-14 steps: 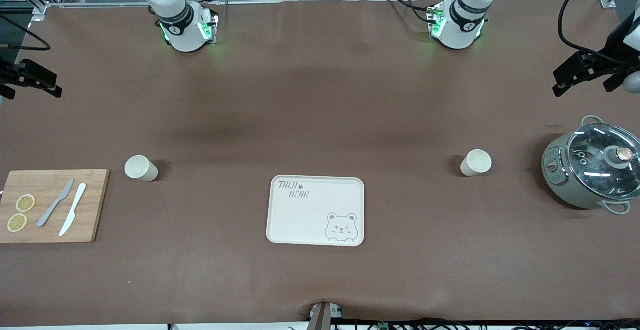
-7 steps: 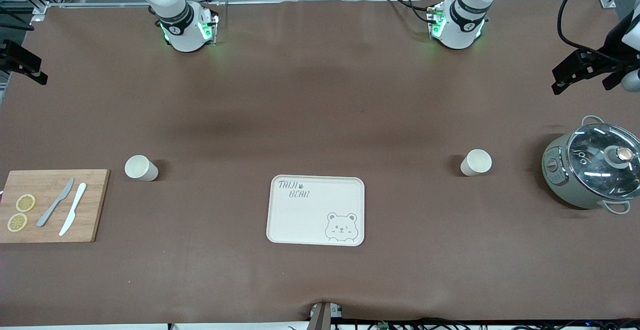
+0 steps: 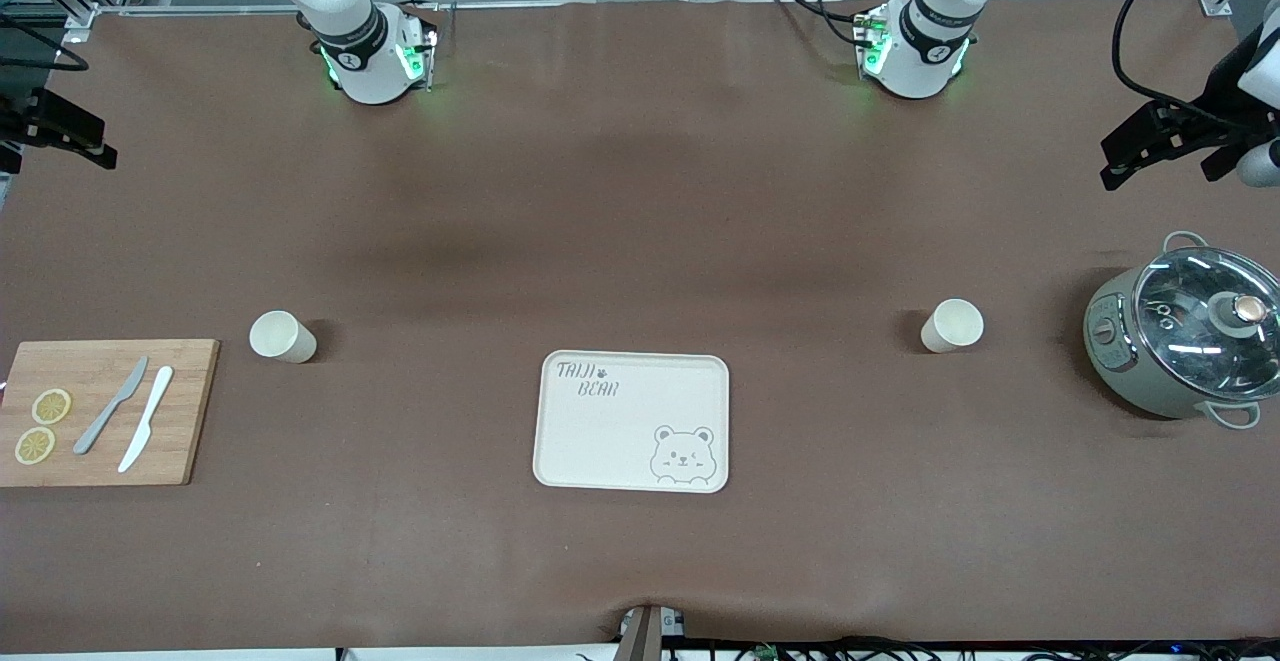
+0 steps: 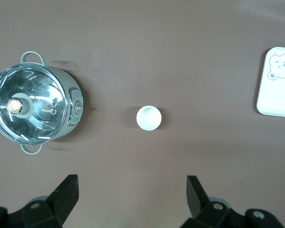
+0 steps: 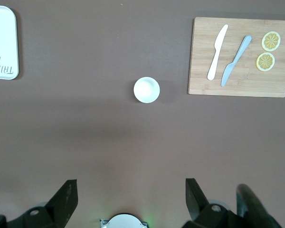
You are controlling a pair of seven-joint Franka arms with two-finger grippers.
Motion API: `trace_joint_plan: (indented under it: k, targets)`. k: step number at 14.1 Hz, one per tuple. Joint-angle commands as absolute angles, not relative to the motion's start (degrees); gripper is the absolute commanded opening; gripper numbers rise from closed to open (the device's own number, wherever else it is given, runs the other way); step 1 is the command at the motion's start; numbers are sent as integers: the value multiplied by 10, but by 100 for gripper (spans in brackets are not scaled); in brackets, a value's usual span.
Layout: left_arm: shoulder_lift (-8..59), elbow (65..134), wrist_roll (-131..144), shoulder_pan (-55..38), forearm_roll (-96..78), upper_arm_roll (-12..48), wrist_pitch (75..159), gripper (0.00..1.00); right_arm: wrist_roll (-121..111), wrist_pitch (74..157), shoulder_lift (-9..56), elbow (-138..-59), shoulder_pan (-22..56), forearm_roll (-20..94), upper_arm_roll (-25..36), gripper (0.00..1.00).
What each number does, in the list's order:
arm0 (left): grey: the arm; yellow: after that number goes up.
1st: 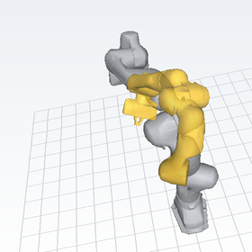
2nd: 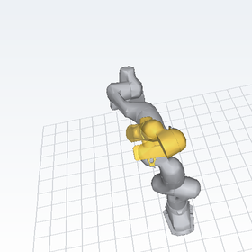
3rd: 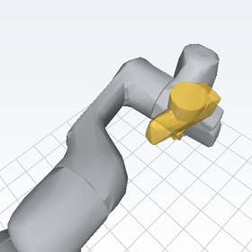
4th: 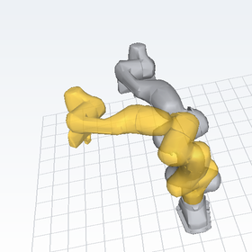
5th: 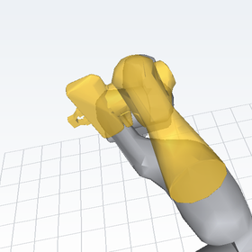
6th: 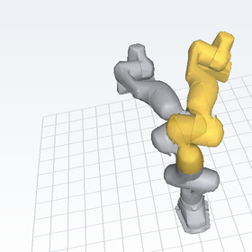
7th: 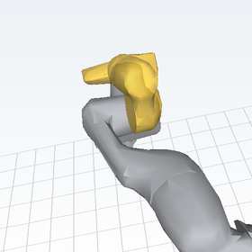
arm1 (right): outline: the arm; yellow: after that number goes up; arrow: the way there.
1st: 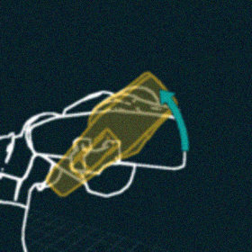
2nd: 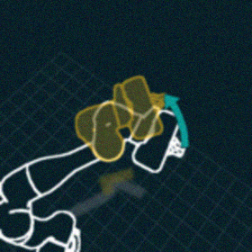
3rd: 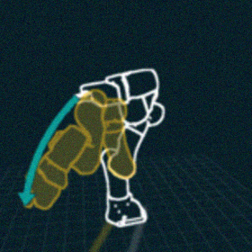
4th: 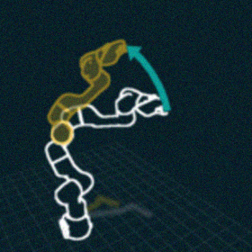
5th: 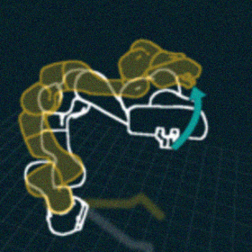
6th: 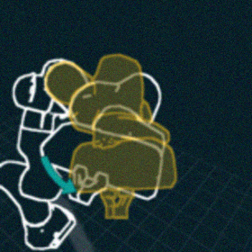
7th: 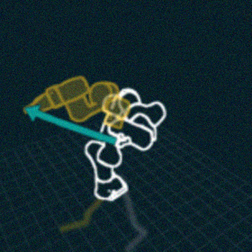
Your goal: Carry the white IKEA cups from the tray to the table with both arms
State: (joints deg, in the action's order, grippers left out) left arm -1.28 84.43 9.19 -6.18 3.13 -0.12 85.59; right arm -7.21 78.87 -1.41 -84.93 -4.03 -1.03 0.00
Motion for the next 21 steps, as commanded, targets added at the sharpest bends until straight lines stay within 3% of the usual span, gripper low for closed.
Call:
trace_joint_plan:
  k: [1, 21]
  targets:
    - [-17, 845, 89, -66, 19, -1, 855, 100, -70, 801, -21, -854, -41, -2, 1, 100]
    - [-3, 845, 93, -63, 19, 7, 859, 100, -69, 813, -28, -877, -41, -3, 1, 100]
